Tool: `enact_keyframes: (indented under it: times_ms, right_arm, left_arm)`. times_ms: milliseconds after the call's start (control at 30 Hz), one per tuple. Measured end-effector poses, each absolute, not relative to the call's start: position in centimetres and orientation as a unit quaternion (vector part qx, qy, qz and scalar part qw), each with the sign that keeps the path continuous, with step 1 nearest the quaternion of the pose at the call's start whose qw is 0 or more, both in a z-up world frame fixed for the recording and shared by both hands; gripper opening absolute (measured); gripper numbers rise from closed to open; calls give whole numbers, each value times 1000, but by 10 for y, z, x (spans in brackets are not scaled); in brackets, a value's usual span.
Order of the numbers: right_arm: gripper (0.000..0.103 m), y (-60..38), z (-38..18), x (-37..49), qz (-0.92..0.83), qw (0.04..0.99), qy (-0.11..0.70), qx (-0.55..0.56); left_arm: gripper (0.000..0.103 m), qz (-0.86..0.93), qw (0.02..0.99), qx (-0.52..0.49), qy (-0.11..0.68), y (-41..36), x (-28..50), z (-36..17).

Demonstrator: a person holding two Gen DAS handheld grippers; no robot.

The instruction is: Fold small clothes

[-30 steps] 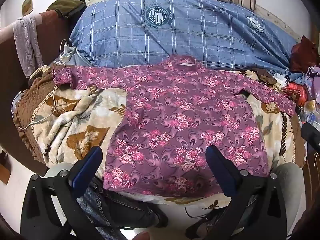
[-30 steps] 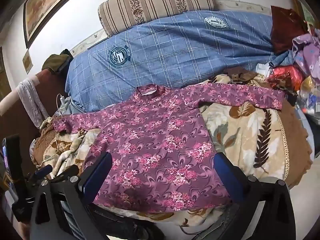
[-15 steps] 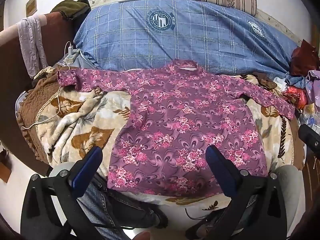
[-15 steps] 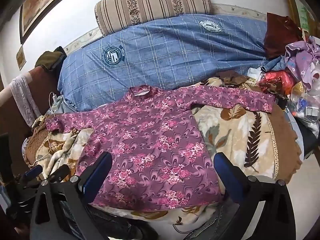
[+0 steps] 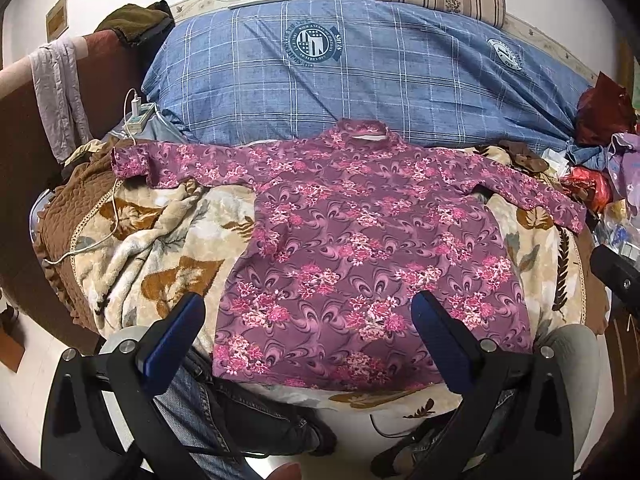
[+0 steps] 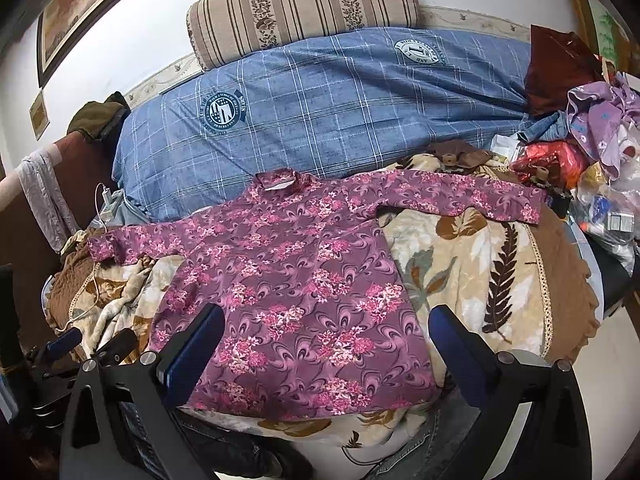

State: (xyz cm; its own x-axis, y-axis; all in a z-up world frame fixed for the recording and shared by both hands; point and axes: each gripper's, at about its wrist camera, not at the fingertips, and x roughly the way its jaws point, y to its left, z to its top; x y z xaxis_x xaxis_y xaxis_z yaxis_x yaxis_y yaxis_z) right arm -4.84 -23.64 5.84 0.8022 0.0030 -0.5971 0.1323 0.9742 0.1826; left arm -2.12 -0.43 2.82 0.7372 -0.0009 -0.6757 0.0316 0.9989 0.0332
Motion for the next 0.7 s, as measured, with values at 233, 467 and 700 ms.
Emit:
enact_keyframes:
  times_ms: [233,467,700]
  right_arm:
    - [102,-236,59,-48,-37,944,311,106]
    - [102,-234,59,-48,-36,943,313,106]
    - [102,-234,60,-47,-37,943,313,106]
  left_arm:
    - [103,-9,932,22,362,-6,-22,28]
    - [103,-12,932,24,362,-9,-22,30]
    - [103,-12,932,25,362,-10,-22,30]
